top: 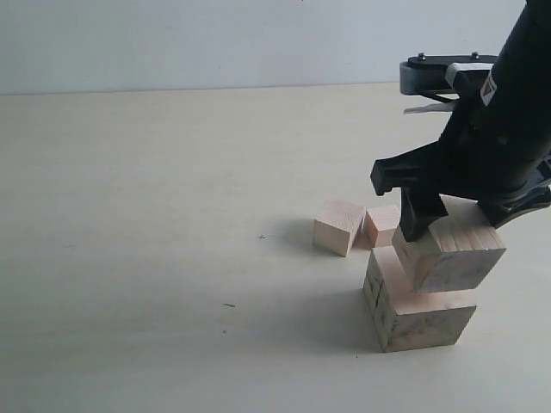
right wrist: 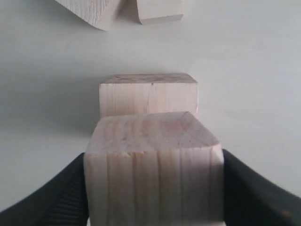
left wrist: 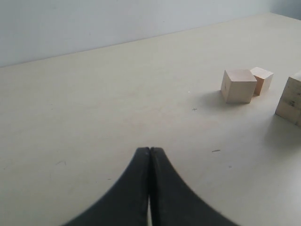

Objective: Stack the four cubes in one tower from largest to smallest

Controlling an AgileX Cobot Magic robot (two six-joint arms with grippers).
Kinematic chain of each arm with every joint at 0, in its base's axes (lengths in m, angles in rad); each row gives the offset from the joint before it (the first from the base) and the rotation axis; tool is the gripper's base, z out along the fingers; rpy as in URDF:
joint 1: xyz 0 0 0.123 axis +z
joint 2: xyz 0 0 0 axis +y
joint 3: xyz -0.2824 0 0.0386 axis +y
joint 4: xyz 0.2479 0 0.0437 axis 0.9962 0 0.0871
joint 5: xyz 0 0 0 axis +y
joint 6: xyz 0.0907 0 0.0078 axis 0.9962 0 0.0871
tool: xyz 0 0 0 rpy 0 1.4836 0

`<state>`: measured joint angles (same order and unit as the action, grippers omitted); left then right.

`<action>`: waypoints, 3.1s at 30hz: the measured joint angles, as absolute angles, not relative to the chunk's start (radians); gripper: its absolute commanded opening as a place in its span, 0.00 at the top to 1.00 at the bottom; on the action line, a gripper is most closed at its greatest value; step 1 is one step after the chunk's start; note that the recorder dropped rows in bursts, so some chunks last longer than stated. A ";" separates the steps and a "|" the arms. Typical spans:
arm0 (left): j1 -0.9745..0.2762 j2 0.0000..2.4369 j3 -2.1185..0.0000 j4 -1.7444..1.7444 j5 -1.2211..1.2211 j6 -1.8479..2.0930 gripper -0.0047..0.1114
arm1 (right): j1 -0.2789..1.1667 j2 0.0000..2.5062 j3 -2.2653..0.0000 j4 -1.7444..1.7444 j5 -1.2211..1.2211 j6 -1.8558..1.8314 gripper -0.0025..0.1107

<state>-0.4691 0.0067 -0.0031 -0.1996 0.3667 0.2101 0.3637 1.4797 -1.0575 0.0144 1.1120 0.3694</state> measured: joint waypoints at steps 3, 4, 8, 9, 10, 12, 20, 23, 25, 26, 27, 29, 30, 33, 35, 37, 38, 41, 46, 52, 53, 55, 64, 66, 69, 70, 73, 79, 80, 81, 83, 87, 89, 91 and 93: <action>-0.469 0.007 -0.003 -0.200 0.367 0.210 0.96 | 0.364 1.480 -1.057 0.010 1.105 0.369 0.98; -0.469 0.007 -0.003 -0.200 0.367 0.210 0.96 | 0.364 1.480 -1.057 0.010 1.101 0.369 0.98; -0.469 0.007 -0.003 -0.200 0.367 0.210 0.96 | 0.364 1.480 -1.057 0.010 1.092 0.369 0.98; -0.469 0.007 -0.003 -0.200 0.367 0.210 0.96 | 0.364 1.480 -1.057 0.010 1.092 0.369 0.98; -0.469 0.007 -0.003 -0.200 0.367 0.210 0.96 | 0.364 1.480 -1.057 0.010 1.090 0.369 0.98; -0.469 0.007 -0.003 -0.200 0.367 0.210 0.96 | 0.364 1.480 -1.057 0.010 1.086 0.369 0.98; -0.469 0.007 -0.003 -0.200 0.367 0.210 0.96 | 0.364 1.480 -1.057 0.009 1.074 0.369 0.98; -0.469 0.007 -0.003 -0.200 0.367 0.210 0.96 | 0.364 1.480 -1.057 0.009 1.074 0.369 0.98; -0.469 0.007 -0.003 -0.200 0.367 0.210 0.96 | 0.364 1.480 -1.057 0.009 1.074 0.369 0.98; -0.469 0.007 -0.003 -0.200 0.367 0.210 0.96 | 0.364 1.480 -1.057 0.009 1.074 0.369 0.98; -0.469 0.007 -0.003 -0.200 0.367 0.210 0.96 | 0.364 1.480 -1.057 0.009 1.074 0.369 0.98; -0.469 0.007 -0.003 -0.200 0.367 0.210 0.96 | 0.364 1.480 -1.057 0.009 1.074 0.369 0.98; -0.469 0.007 -0.003 -0.200 0.367 0.210 0.96 | 0.364 1.480 -1.057 0.009 1.074 0.369 0.98; -0.469 0.007 -0.003 -0.200 0.367 0.210 0.96 | 0.364 1.480 -1.057 0.009 1.074 0.369 0.98; -0.469 0.007 -0.003 -0.200 0.367 0.210 0.96 | 0.364 1.482 -1.057 0.009 1.074 0.369 0.98; -0.469 0.007 -0.003 -0.200 0.367 0.210 0.96 | 0.364 1.497 -1.057 0.009 1.074 0.367 0.98; -0.469 0.007 -0.003 -0.200 0.367 0.210 0.96 | 0.364 1.502 -1.057 0.009 1.074 0.365 0.98; -0.469 0.007 -0.003 -0.200 0.367 0.210 0.96 | 0.364 1.504 -1.057 0.009 1.072 0.349 0.98; -0.469 0.007 -0.003 -0.200 0.367 0.210 0.96 | 0.364 1.504 -1.057 0.009 1.070 0.313 0.98; -0.469 0.007 -0.003 -0.200 0.367 0.210 0.96 | 0.364 1.504 -1.057 0.015 1.070 0.300 0.98; -0.469 0.007 -0.003 -0.200 0.367 0.210 0.96 | 0.364 1.504 -1.057 0.021 1.070 0.300 0.98; -0.469 0.007 -0.003 -0.200 0.367 0.210 0.96 | 0.364 1.504 -1.057 0.025 1.070 0.300 0.98; -0.469 0.007 -0.003 -0.200 0.367 0.210 0.96 | 0.364 1.504 -1.057 0.027 1.045 0.309 0.98; -0.469 0.007 -0.003 -0.200 0.367 0.210 0.96 | 0.364 1.504 -1.057 0.027 1.045 0.311 0.98; -0.469 0.007 -0.003 -0.200 0.367 0.210 0.96 | 0.364 1.504 -1.057 0.027 1.045 0.313 0.98; -0.469 0.007 -0.003 -0.200 0.367 0.210 0.96 | 0.364 1.504 -1.057 0.027 1.045 0.315 0.98; -0.469 0.007 -0.003 -0.200 0.367 0.210 0.96 | 0.364 1.511 -1.056 0.027 1.052 0.317 0.98; -0.469 0.007 -0.003 -0.200 0.367 0.210 0.96 | 0.364 1.548 -1.056 0.027 1.057 0.317 0.98; -0.469 0.007 -0.003 -0.200 0.367 0.210 0.96 | 0.364 1.553 -1.056 0.027 1.057 0.317 0.98; -0.469 0.007 -0.003 -0.200 0.367 0.210 0.96 | 0.364 1.555 -1.056 0.027 1.057 0.317 0.98; -0.469 0.007 -0.003 -0.200 0.367 0.210 0.96 | 0.364 1.562 -1.056 0.027 1.055 0.314 0.98; -0.469 0.007 -0.003 -0.200 0.367 0.210 0.96 | 0.364 1.570 -1.056 0.027 1.055 0.311 0.98; -0.469 0.007 -0.003 -0.200 0.367 0.210 0.96 | 0.364 1.570 -1.056 0.027 1.055 0.311 0.98; -0.469 0.007 -0.003 -0.200 0.367 0.210 0.96 | 0.364 1.570 -1.056 0.027 1.055 0.309 0.98; -0.469 0.007 -0.003 -0.200 0.367 0.210 0.96 | 0.364 1.570 -1.056 0.027 1.055 0.309 0.98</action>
<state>-0.4691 0.0067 -0.0031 -0.1996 0.3667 0.2101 0.3637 1.5697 -1.0560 0.0274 1.0547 0.3094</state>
